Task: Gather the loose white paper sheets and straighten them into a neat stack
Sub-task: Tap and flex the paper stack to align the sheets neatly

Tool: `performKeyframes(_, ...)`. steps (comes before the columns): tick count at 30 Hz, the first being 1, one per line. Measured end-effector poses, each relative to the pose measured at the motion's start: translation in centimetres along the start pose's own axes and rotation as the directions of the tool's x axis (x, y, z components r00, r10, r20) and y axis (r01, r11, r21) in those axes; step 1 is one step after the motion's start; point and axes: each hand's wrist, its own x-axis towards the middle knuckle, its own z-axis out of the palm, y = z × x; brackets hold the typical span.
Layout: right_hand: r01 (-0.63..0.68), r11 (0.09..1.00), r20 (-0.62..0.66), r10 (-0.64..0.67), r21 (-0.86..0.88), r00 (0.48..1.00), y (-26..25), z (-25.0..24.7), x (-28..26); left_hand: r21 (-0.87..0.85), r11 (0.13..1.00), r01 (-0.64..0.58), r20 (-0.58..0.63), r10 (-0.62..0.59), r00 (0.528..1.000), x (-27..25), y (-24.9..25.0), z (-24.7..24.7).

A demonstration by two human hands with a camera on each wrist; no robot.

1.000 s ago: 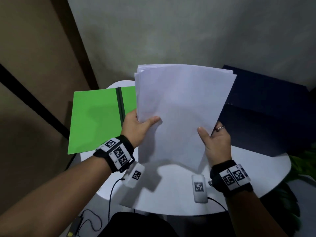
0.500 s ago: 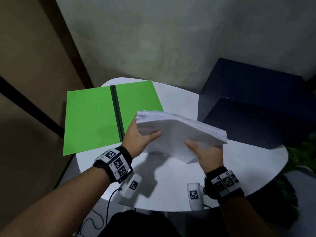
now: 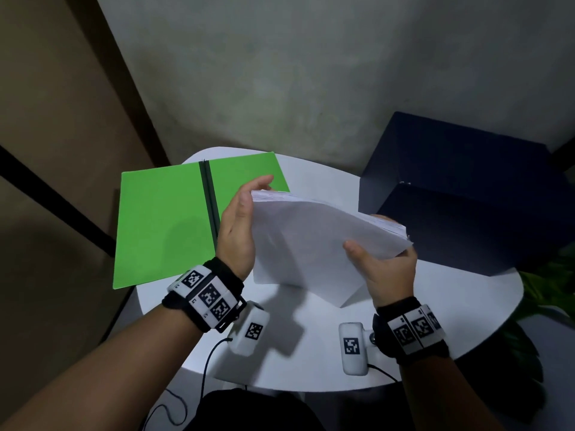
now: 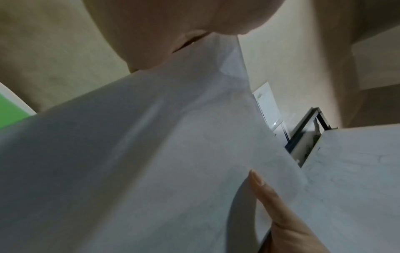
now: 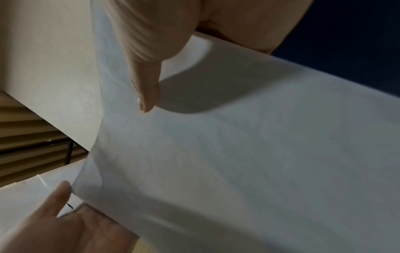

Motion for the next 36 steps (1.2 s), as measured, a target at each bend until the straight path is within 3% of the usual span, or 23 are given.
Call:
performKeyframes(7,-0.029,0.999,-0.009,0.028,-0.026,1.0,0.8,-0.2,-0.4,-0.126,0.985,0.119,0.144,-0.1,0.985,0.1,-0.1,-0.6)
performKeyframes(13,-0.101,0.993,0.021,0.102,-0.053,0.995,2.4,-0.4,-0.7,0.064,0.99,0.122,0.191,-0.132,0.973,-0.1,-1.9,-1.4)
performKeyframes(16,-0.136,0.989,0.01,0.137,-0.055,0.991,2.7,-0.3,-0.8,0.056,0.987,0.148,0.235,-0.157,0.959,-0.1,-2.4,-1.6)
performKeyframes(22,-0.111,0.993,-0.006,0.111,-0.03,0.994,2.8,-0.4,-0.7,0.072,0.984,0.161,0.202,-0.172,0.964,0.5,-3.0,-1.6)
performKeyframes(25,-0.156,0.987,0.002,0.156,-0.045,0.988,3.1,0.0,-0.8,0.153,0.968,0.197,0.211,-0.227,0.951,0.8,-3.6,-1.6)
performKeyframes(29,-0.158,0.987,-0.039,0.158,-0.015,0.987,3.4,-0.3,-0.5,0.148,0.976,0.158,0.215,-0.188,0.958,0.5,-3.5,-1.5)
performKeyframes(36,-0.265,0.96,-0.071,0.259,-0.087,0.963,5.8,0.6,-1.8,0.237,0.942,0.238,0.182,-0.283,0.941,-1.3,-6.2,-2.1)
